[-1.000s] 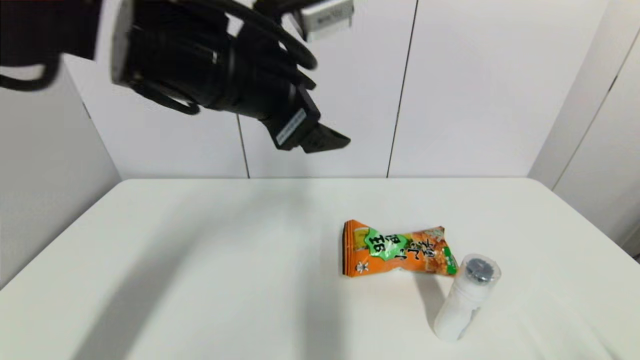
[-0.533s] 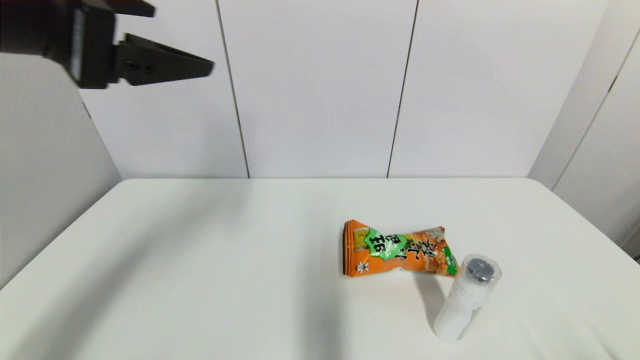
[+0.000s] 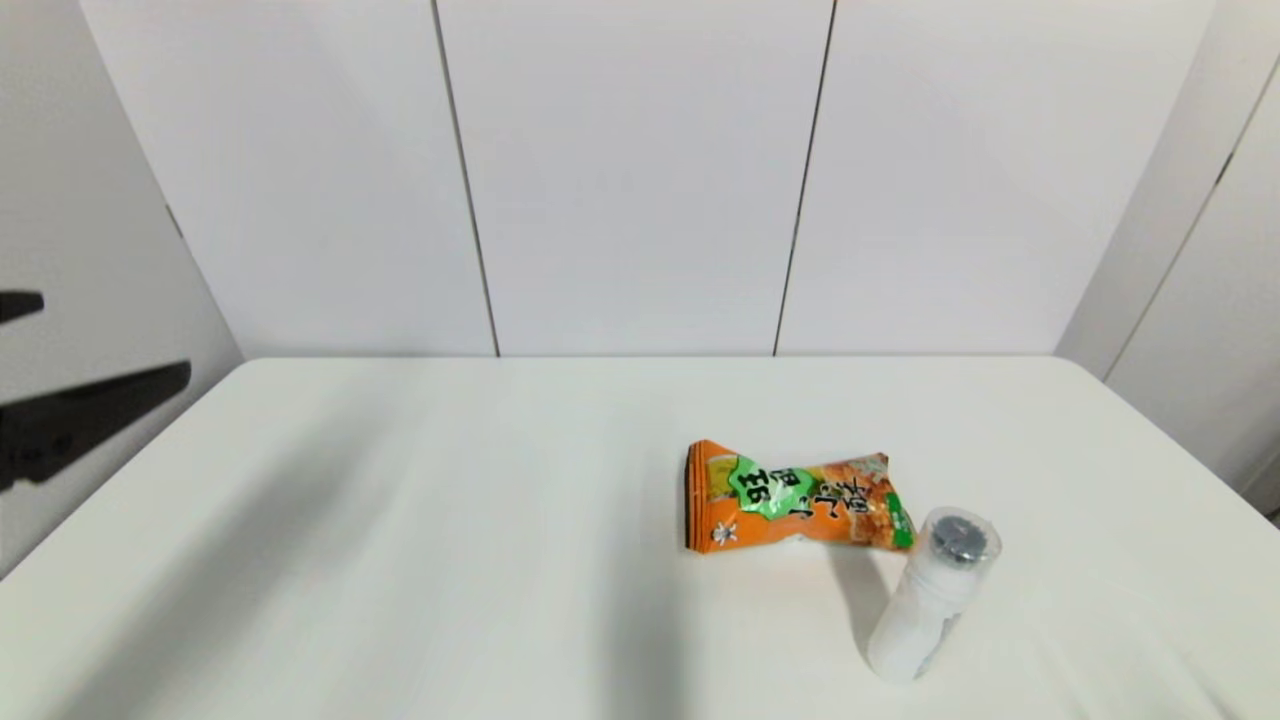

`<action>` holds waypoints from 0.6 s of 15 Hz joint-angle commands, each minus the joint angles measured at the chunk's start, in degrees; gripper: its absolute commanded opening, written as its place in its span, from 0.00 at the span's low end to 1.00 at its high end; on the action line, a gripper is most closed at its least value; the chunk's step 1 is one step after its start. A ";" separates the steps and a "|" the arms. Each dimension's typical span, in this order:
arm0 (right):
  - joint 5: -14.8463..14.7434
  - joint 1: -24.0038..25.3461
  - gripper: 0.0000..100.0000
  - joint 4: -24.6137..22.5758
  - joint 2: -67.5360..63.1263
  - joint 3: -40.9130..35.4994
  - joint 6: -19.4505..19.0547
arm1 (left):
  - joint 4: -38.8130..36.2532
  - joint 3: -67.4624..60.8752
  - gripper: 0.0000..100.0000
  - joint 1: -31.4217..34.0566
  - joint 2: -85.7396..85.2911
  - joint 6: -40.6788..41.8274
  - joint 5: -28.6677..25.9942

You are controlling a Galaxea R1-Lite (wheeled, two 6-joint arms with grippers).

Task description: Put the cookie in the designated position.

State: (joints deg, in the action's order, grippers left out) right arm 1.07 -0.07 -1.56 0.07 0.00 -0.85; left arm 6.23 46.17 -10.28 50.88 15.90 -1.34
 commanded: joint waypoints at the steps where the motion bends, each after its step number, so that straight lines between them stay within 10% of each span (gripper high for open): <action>1: -0.02 -0.01 1.00 -0.02 -0.07 -0.53 -0.03 | -15.02 -33.16 1.00 8.69 -24.16 -2.98 -0.07; 9: -0.02 -0.01 1.00 -0.02 -0.07 -0.53 -0.03 | -5.79 -46.17 1.00 10.72 -48.25 -9.66 -0.07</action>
State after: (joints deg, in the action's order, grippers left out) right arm 1.04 -0.10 -1.54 0.07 0.00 -0.85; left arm -1.84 1.45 0.00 11.24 8.55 -1.51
